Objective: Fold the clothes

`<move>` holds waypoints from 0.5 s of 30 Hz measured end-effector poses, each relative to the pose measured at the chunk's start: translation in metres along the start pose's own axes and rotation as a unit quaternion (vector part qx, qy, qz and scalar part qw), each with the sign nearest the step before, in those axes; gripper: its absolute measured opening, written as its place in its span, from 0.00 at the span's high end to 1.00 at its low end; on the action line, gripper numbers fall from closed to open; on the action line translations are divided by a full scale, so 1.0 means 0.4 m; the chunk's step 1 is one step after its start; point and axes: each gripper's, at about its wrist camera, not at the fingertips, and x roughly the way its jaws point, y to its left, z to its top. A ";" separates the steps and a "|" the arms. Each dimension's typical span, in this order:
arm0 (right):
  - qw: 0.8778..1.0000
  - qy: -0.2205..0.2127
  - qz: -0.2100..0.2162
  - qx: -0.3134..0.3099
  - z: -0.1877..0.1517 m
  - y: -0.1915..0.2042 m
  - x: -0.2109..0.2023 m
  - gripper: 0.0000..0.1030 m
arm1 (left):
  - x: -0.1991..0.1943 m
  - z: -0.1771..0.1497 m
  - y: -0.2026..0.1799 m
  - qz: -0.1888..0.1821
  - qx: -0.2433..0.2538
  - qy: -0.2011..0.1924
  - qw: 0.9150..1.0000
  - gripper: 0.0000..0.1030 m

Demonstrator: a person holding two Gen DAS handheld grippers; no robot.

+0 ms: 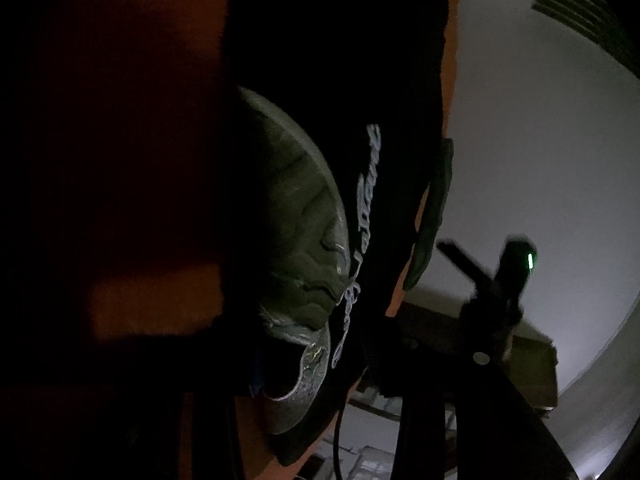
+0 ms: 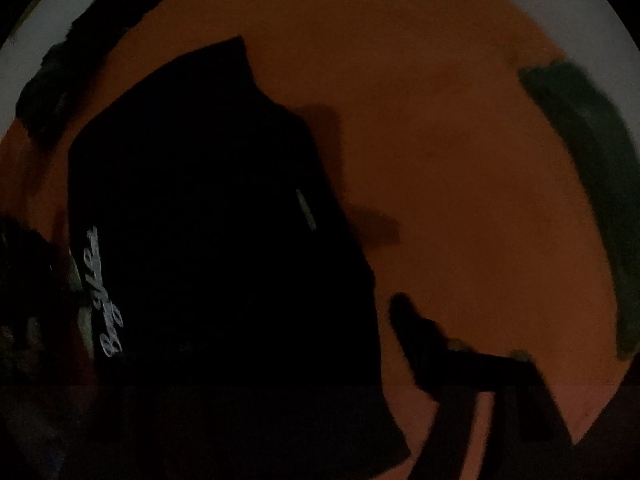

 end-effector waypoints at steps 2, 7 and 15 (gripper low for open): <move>1.000 0.021 0.003 -0.002 0.051 -0.013 0.042 0.17 | 0.023 0.001 -0.011 -0.001 0.000 -0.003 1.000 0.59; 0.996 0.064 0.021 -0.054 0.139 0.000 0.132 0.17 | 0.070 -0.026 -0.018 -0.010 -0.015 0.001 1.000 0.52; 0.986 0.103 0.065 -0.111 0.196 0.020 0.206 0.21 | -0.106 -0.120 0.015 -0.009 -0.012 0.015 1.000 0.35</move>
